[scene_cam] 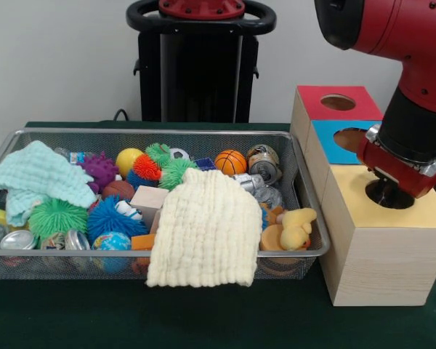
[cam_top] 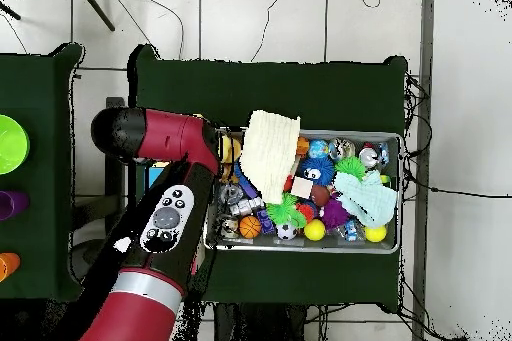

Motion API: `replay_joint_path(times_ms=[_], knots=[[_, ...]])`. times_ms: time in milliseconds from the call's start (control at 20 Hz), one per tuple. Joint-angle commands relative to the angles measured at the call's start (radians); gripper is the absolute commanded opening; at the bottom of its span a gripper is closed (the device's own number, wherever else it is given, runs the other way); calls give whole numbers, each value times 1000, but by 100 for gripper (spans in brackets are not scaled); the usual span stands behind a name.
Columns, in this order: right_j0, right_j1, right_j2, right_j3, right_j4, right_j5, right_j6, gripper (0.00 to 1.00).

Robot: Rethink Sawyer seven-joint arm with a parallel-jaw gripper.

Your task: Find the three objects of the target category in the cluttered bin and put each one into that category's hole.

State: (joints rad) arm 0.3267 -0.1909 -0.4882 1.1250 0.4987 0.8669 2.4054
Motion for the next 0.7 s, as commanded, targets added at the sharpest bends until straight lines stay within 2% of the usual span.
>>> replay_joint_path(times_ms=[50,700], knots=[[-17,-12,42,-10,-2,107,227,0],[-24,-28,41,-17,-2,139,225,0]])
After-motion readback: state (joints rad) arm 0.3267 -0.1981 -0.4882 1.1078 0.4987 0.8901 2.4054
